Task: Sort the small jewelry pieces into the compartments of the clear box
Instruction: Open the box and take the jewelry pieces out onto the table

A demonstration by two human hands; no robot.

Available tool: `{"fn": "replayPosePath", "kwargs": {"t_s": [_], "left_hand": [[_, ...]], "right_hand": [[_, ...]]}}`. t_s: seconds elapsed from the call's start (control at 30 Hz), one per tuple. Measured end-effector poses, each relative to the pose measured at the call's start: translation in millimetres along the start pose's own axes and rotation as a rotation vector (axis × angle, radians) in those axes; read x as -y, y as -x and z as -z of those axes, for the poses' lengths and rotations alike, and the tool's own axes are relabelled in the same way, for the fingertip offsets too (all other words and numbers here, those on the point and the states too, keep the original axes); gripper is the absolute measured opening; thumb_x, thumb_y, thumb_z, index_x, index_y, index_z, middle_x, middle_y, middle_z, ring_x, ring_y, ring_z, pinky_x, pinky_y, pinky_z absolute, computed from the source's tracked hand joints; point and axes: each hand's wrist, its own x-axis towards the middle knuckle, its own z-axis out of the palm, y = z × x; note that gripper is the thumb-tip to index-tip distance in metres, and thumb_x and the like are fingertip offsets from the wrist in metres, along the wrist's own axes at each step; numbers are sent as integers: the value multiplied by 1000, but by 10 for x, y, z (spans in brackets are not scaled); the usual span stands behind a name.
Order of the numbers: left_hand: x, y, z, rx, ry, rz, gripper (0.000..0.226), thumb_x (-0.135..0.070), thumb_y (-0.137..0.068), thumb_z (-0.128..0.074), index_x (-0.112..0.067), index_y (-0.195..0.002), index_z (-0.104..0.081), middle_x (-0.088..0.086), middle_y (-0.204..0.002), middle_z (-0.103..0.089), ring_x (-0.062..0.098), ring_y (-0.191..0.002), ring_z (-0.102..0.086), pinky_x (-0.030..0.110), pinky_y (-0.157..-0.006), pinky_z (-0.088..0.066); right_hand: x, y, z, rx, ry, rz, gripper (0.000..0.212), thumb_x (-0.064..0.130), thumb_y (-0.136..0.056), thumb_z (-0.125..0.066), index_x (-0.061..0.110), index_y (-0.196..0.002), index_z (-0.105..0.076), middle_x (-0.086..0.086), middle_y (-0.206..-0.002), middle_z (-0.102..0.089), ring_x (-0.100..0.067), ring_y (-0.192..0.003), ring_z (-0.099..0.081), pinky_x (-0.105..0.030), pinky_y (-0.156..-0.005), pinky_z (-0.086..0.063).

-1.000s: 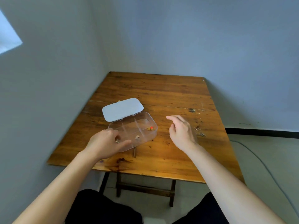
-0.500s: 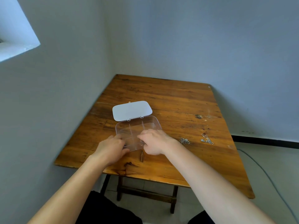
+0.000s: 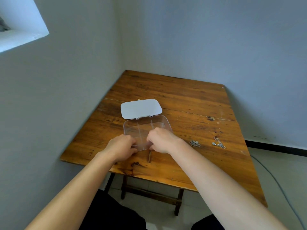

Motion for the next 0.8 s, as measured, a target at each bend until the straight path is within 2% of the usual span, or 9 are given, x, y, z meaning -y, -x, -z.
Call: {"fn": "replayPosePath", "kwargs": {"t_s": [0.1, 0.2, 0.27, 0.37, 0.53, 0.63, 0.73, 0.8], "left_hand": [[-22, -26, 31, 42, 17, 5, 12, -34, -90, -63, -27, -98, -69, -6, -86, -65, 12, -76, -61, 31, -68, -55], [-37, -44, 50, 78, 33, 9, 12, -32, -91, -63, -27, -100, -68, -5, -88, -66, 14, -78, -61, 30, -67, -54], [-35, -49, 60, 94, 38, 11, 13, -32, -91, -63, -27, -102, -68, -4, -92, -67, 16, -82, -62, 33, -70, -55], [-30, -48, 52, 99, 54, 15, 14, -32, -90, -64, -26, -102, -68, -3, -94, -67, 16, -84, -63, 35, -75, -56], [-27, -59, 1, 70, 73, 27, 9, -32, -89, -66, -27, -96, -67, -6, -86, -64, 13, -78, -61, 32, -69, -54], [-15, -60, -20, 56, 83, 29, 9, -33, -88, -66, -28, -96, -68, -8, -86, -64, 12, -77, -60, 30, -68, -53], [-17, -55, -33, 48, 101, 24, 9, -32, -88, -67, -29, -96, -67, -8, -89, -65, 12, -79, -60, 30, -68, -53], [-29, -56, -39, 34, 130, 15, 6, -31, -88, -67, -29, -93, -66, -8, -87, -64, 11, -78, -58, 27, -63, -47]], "right_hand": [[-10, -37, 52, 64, -22, -7, 6, 21, -90, -71, 17, -93, -69, -3, -90, -64, -22, -79, -60, -31, -60, -46], [9, -80, 97, 122, 29, 9, 8, 19, -90, -69, 18, -86, -63, 0, -79, -58, -20, -74, -58, -27, -51, -38], [42, -111, 128, 153, 69, 23, 4, 15, -90, -68, 15, -91, -65, 0, -80, -58, -20, -76, -58, -27, -50, -36], [53, -150, 169, 171, 43, 34, 10, 16, -87, -73, 15, -92, -64, -2, -85, -62, -19, -76, -60, -25, -51, -37], [-84, -87, 196, 85, -236, -18, 29, 14, -76, -85, 16, -102, -73, 2, -86, -67, -14, -77, -65, -24, -63, -53], [-184, -27, 196, 33, -408, -43, 33, 11, -74, -87, 18, -105, -75, 5, -85, -68, -8, -76, -67, -24, -69, -58], [-279, 19, 200, -13, -534, -64, 33, 16, -72, -89, 24, -102, -77, 10, -81, -70, -3, -73, -68, -18, -67, -54], [-327, 53, 211, -80, -643, -99, 29, 20, -72, -89, 31, -96, -77, 12, -78, -72, 2, -71, -67, -13, -63, -49]]}}
